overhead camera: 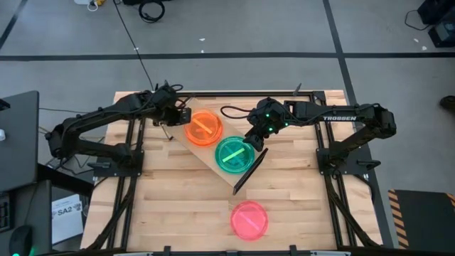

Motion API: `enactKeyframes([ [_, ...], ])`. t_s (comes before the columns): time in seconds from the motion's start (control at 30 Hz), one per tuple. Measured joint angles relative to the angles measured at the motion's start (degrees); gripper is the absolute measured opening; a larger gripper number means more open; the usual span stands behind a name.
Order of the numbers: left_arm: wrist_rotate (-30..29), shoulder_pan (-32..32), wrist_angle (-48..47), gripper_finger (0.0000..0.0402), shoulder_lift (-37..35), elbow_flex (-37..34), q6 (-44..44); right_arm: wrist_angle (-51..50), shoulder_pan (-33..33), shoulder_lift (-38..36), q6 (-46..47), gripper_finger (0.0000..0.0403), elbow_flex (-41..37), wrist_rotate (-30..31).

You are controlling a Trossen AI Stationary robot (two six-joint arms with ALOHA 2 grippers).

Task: Place and stack plates onto a shelf
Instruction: Stack the orange plate on top of the pink plate on the shelf

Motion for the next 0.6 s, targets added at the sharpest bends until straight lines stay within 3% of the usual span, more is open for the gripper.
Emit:
enactKeyframes([
  [0.6, -0.09, 0.00, 0.04, 0.0031, 0.54, 0.00, -0.11, -0.02, -0.01, 0.00, -1.03, 0.0163, 0.00, 0.00],
])
